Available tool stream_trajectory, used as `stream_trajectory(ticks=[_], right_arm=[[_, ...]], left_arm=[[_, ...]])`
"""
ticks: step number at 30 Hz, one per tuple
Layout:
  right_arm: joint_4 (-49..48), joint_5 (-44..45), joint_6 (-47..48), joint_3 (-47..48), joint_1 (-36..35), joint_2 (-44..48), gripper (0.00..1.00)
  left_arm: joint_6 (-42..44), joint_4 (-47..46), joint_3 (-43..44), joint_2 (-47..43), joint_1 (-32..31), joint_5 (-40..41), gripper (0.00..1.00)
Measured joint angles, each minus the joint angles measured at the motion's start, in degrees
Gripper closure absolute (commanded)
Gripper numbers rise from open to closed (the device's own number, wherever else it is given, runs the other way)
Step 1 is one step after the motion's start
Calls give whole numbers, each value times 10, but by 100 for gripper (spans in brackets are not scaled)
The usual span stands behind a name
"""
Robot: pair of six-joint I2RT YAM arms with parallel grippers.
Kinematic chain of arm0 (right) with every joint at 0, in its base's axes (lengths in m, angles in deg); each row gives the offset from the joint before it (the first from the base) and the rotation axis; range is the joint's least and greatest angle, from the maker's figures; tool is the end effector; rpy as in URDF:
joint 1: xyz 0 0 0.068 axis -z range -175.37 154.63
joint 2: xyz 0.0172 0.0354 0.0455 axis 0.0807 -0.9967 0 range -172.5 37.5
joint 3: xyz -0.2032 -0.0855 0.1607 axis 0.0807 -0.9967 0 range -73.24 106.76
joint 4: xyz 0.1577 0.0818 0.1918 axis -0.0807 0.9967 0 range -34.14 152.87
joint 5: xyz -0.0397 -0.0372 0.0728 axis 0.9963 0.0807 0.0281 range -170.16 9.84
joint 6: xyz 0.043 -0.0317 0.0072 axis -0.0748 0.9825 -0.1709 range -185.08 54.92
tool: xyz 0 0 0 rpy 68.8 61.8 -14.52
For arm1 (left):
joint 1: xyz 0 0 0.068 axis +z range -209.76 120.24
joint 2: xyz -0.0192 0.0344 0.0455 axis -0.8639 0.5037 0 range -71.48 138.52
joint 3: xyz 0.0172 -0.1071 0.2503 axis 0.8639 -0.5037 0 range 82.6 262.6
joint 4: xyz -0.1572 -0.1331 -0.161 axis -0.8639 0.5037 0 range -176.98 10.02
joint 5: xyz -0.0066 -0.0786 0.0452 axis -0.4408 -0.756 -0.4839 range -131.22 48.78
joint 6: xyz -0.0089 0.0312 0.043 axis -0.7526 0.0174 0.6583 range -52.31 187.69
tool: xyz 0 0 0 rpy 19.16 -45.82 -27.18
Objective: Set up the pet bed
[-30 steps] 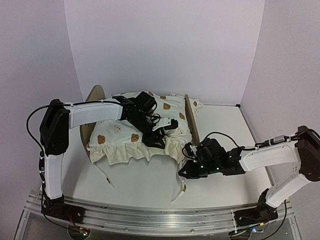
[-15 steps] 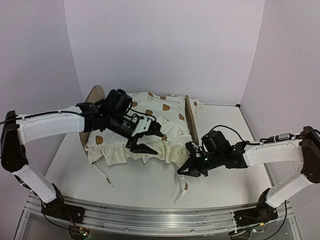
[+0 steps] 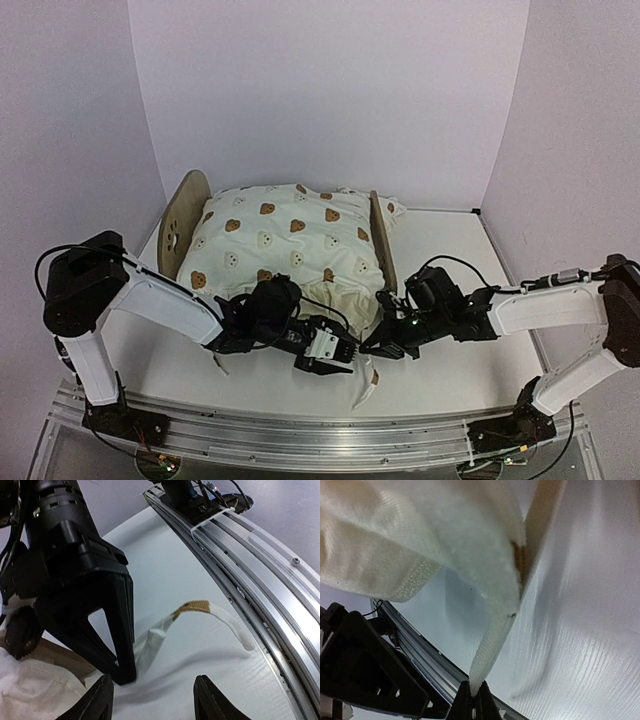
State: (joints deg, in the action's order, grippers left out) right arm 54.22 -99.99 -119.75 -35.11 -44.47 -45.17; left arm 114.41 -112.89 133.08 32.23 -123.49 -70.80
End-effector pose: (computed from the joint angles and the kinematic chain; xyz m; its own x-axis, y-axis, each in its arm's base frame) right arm 0.1754 0.2209 0.1732 -0.9706 0.0518 -0.2352 -0.1416 0.6672 0.7313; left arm 0.1482 -0.3400 0.1614 0.5698 0.2759 -0.7740 0.8156 -0.3054 0.4915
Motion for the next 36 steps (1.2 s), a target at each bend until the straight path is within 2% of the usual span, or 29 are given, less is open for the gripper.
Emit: stream_trajectory(ticks=[5,16,22,29,31,36], right_arm=[[0,4,-4,-2,0,8,100],[-1,12,-10,-6,1,16,100],[-3,16,-13,-10,9,19,99],[6,27,-21,-34,19,47,62],[41,42,-12,-36,23,59,57],[113,77,15,-52,26,119,53]], left_arm=[[-7,-79,1,27,-15,13,58],[-14,-157,7,63,-19,41,99],[-18,-167,6,63,-19,47,100],[-37,-167,-7,54,-23,53,100],[-45,-162,-8,49,-23,58,100],[-64,-149,-11,33,-22,63,100]])
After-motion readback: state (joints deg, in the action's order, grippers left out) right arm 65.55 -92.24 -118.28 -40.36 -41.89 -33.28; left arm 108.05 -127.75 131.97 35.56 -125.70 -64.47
